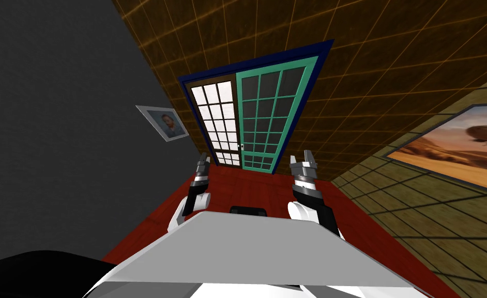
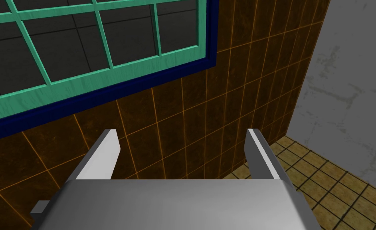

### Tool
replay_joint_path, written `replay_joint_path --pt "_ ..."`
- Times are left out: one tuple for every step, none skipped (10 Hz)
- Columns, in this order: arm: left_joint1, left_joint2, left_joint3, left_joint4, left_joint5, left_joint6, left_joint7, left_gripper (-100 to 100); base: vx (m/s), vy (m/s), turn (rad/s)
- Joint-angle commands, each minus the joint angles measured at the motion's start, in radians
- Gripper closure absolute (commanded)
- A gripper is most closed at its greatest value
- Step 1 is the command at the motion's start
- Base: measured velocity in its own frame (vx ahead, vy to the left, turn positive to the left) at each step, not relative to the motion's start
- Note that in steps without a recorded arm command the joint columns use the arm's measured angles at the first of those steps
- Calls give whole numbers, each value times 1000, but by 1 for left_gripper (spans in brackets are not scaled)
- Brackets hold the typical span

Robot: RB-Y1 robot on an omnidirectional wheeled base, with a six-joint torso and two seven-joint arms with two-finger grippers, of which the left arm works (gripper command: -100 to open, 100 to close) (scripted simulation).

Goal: Pull the door open

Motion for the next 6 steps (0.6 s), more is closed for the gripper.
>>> replay_joint_path --pt "-6 6 6 37 -7 -15 -34 -100 96 4 -44" --pt "-10 10 11 57 -12 -21 -53 -100 88 -7 -45" --pt "-13 13 15 76 -16 -27 -71 -100 93 1 -47" --pt "-18 17 19 97 -21 -34 -92 -100 106 7 -51" --pt "-22 20 24 119 -26 -41 -113 -100 98 6 -52" --pt "-26 23 28 140 -30 -48 -134 -100 104 0 -58"
